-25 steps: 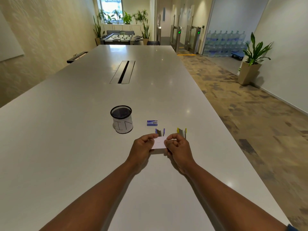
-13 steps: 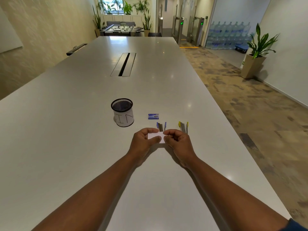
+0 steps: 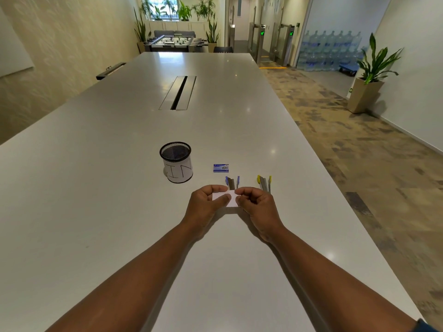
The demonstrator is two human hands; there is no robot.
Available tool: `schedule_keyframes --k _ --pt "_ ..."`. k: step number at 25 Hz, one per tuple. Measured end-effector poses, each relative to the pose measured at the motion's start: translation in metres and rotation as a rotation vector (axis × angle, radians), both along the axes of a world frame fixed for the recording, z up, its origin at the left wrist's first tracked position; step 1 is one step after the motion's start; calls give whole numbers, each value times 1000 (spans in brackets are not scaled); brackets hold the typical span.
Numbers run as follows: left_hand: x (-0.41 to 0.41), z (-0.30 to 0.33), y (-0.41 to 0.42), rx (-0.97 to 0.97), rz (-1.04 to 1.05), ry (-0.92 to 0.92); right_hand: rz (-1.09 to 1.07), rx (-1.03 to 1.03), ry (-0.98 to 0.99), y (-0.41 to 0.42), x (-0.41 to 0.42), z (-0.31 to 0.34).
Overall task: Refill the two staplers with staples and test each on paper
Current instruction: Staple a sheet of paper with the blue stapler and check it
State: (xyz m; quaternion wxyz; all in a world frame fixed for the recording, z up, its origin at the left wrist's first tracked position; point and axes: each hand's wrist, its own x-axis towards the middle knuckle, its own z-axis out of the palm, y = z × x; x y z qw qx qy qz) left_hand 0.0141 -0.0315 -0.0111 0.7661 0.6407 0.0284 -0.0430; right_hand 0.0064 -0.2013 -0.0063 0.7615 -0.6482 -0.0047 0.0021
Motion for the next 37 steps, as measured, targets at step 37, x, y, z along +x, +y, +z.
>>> schedule_keyframes --k 37 --pt "2 -1 -1 -27 13 10 5 13 3 0 2 -4"
